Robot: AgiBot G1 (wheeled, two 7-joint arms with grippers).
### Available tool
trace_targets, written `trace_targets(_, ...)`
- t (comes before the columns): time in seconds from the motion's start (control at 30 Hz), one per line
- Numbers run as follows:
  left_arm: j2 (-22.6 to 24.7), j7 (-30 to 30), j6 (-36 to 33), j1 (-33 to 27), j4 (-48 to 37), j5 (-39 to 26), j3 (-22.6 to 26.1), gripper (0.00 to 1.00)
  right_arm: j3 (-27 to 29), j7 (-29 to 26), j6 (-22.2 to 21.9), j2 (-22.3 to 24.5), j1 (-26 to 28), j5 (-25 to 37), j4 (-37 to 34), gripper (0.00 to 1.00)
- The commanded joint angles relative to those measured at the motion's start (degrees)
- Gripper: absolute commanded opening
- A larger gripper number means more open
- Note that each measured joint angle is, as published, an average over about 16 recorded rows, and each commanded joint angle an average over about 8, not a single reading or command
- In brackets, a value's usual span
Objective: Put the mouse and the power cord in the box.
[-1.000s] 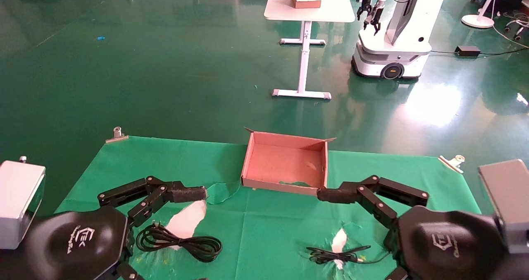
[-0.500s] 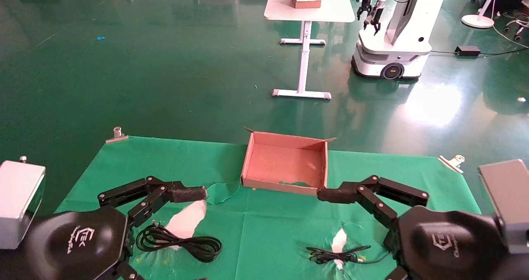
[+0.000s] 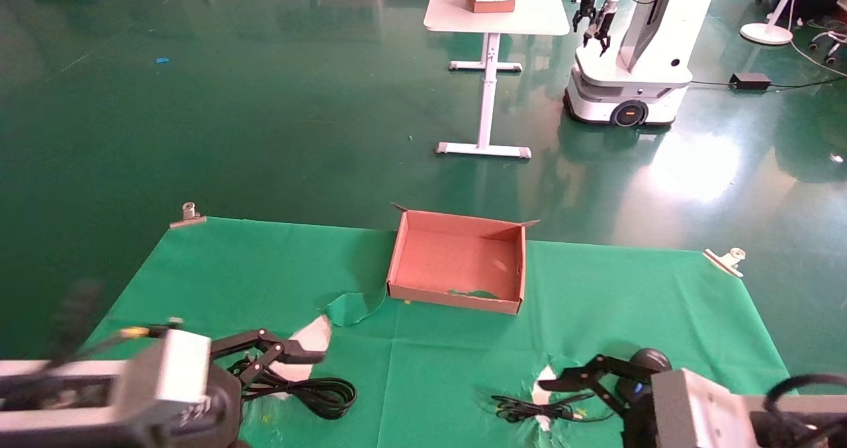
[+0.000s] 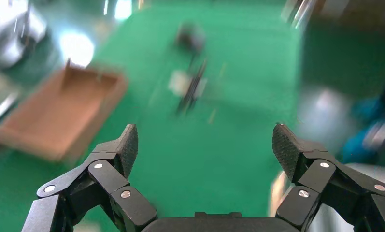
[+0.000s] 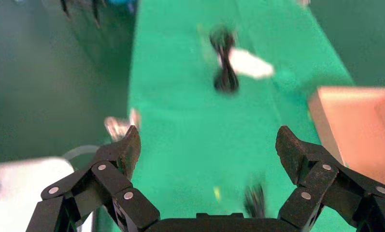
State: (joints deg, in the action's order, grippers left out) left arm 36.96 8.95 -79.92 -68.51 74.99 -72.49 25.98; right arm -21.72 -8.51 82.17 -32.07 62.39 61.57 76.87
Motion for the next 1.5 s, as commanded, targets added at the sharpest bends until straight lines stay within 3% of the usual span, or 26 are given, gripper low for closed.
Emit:
trace_targets(0.03,0.95,-0.28,1.31,-1.95,0.16,-6.70,2.13,1.00,-0.59,-0.27,-0.80,0.01,0.34,2.16,0.10,1.00)
trace_targets(0.23,7.38,-2.76,4.71,-6.51,-4.03,-23.06,8.32,1.00,-0.14,-0.24,-0.85,0.69,-0.44,1.20,0.10,1.00)
trace_targets(0.47,14.36,-6.99,8.52,-9.05,-10.71,-35.51,13.82,1.00,0.77,0.02,-0.85,2.49,-1.67,-0.08,0.02,1.00)
trace_targets(0.73,19.30,-8.48,14.31,-10.70,-17.87,-42.77,16.02,1.00,1.54,0.71,-1.24,4.15,-3.49,-1.03,-0.04,1.00)
trace_targets(1.0,21.14,-9.48,15.15,-12.06,-21.47,-43.98,16.54,1.00,1.16,1.58,-1.71,4.05,-3.79,0.38,0.09,1.00)
trace_targets(1.23,21.56,-10.50,14.85,-12.60,-22.95,-43.51,16.54,1.00,-2.61,2.34,-4.03,1.07,-0.48,12.04,0.17,1.00)
trace_targets(1.5,21.73,-11.05,14.89,-12.80,-23.63,-43.31,16.51,1.00,-10.84,2.97,-7.81,-9.87,7.25,33.11,-5.23,1.00)
